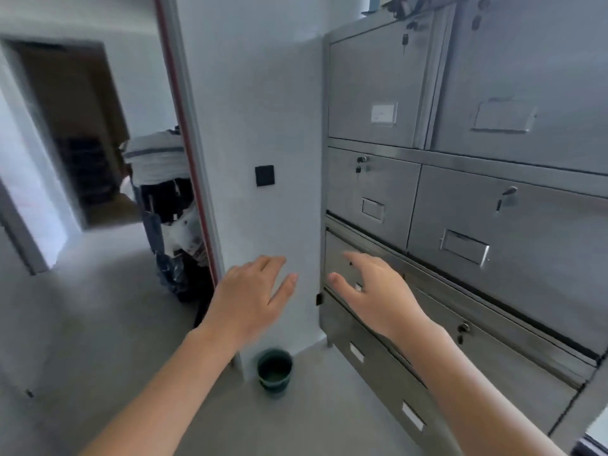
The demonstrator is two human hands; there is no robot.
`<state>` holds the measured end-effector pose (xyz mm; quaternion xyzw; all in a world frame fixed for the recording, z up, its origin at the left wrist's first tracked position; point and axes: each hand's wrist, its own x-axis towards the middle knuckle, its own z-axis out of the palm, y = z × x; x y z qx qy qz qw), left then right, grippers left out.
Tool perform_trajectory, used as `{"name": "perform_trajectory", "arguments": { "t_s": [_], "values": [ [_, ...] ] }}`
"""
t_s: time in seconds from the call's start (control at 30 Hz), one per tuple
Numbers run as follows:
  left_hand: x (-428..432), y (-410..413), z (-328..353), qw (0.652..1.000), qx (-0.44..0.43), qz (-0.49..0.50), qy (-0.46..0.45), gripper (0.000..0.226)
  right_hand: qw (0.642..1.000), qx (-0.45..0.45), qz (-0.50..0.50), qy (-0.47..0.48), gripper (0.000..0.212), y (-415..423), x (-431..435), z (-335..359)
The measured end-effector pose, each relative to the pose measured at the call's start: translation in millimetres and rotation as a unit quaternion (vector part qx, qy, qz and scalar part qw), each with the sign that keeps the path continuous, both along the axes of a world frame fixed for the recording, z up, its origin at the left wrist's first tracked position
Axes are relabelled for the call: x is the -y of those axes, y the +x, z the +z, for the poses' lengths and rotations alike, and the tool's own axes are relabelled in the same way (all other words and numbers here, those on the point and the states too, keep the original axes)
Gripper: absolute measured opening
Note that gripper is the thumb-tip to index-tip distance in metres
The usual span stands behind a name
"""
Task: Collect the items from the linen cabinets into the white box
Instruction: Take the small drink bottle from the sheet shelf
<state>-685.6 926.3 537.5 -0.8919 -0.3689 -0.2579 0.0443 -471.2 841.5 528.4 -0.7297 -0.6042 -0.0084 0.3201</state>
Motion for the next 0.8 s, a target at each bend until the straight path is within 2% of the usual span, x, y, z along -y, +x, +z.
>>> {"name": "perform_trajectory", "arguments": {
  "t_s": [0.23, 0.43, 0.67, 0.8],
  "values": [
    [80.3, -121.2, -13.8, 0.979, 0.002, 0.204, -0.012, 0.059, 0.978, -0.024, 0.208, -0.023, 0.068, -99.7, -24.6, -7.9],
    [166.3, -249.9, -1.1, 0.911, 0.01, 0.413, -0.008, 0.056, 0.925, -0.049, 0.378, 0.005, 0.066, -246.0, -7.7, 0.2],
    [295.7, -362.7, -3.0, 0.855, 0.004, 0.519, -0.022, 0.06, 0.86, -0.048, 0.507, -0.005, 0.065, -407.3, 58.2, 7.1],
    [390.0, -428.2, -12.7, 0.803, 0.011, 0.595, -0.013, 0.051, 0.808, -0.066, 0.585, -0.008, 0.064, -499.5, 128.5, -1.1]
  ]
}}
